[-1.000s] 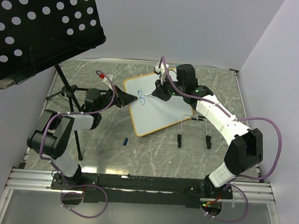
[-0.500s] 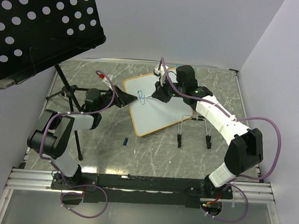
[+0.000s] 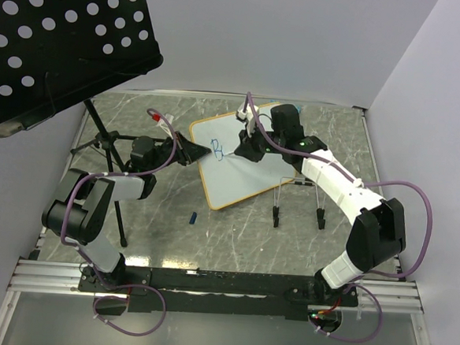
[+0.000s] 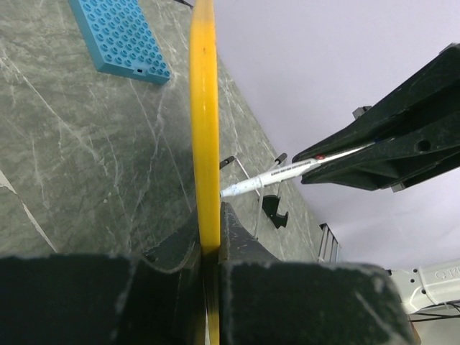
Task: Write a sentence on the whiteboard
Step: Write on the whiteboard with the whiteboard.
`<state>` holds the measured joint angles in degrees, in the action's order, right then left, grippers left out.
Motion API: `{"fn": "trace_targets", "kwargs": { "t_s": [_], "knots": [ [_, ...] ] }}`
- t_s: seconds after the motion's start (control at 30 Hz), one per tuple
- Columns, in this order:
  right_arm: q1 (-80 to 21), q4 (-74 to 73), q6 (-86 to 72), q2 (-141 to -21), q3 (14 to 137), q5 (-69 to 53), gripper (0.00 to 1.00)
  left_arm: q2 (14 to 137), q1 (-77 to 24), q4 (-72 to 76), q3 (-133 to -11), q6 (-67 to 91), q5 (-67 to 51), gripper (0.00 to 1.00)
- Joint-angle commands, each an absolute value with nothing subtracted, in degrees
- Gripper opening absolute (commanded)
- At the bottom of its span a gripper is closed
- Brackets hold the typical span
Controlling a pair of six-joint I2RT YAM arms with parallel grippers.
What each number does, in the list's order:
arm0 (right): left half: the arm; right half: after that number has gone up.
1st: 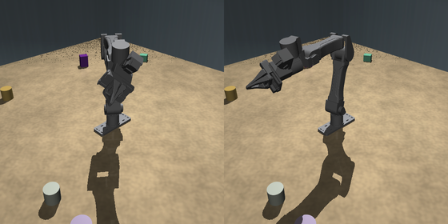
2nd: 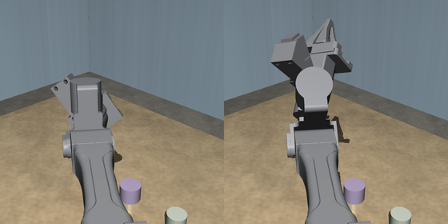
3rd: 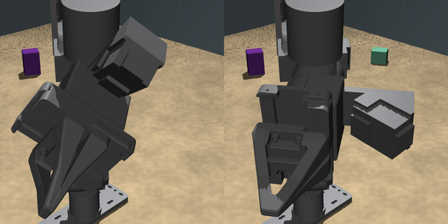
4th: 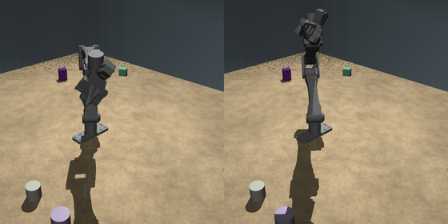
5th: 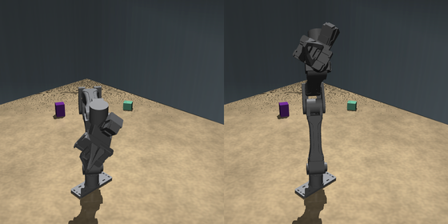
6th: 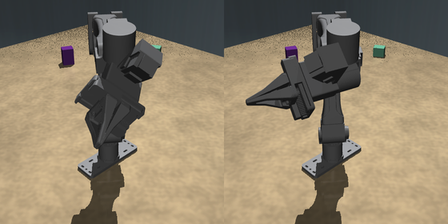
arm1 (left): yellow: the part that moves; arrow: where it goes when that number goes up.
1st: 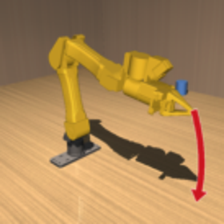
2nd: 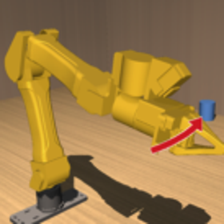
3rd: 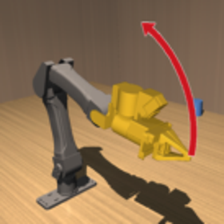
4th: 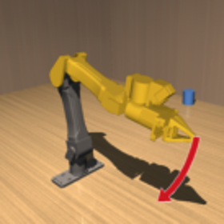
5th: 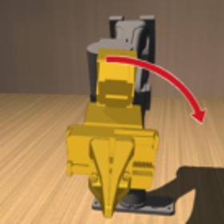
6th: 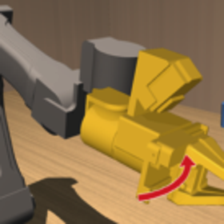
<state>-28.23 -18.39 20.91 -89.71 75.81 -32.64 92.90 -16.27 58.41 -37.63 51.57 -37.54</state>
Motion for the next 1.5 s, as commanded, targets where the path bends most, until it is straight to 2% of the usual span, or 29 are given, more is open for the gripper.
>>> {"fn": "trace_targets", "kwargs": {
  "t_s": [0.0,1.23,1.47],
  "knots": [
    [-28.21,-18.9,22.06,-87.71,74.36,-32.78,0.0,91.23,-16.61,69.26,-40.96,53.52,-39.55,0.01],
    [-26.72,-16.96,19.07,-90.09,80.68,-28.13,0.0,91.67,-16.61,70.22,-40.43,54.05,-39.99,0.01],
    [-25.49,-15.47,18.37,-87.28,79.63,-33.22,0.0,91.32,-16.52,69.79,-40.34,53.7,-39.99,0.01]
  ]
}}
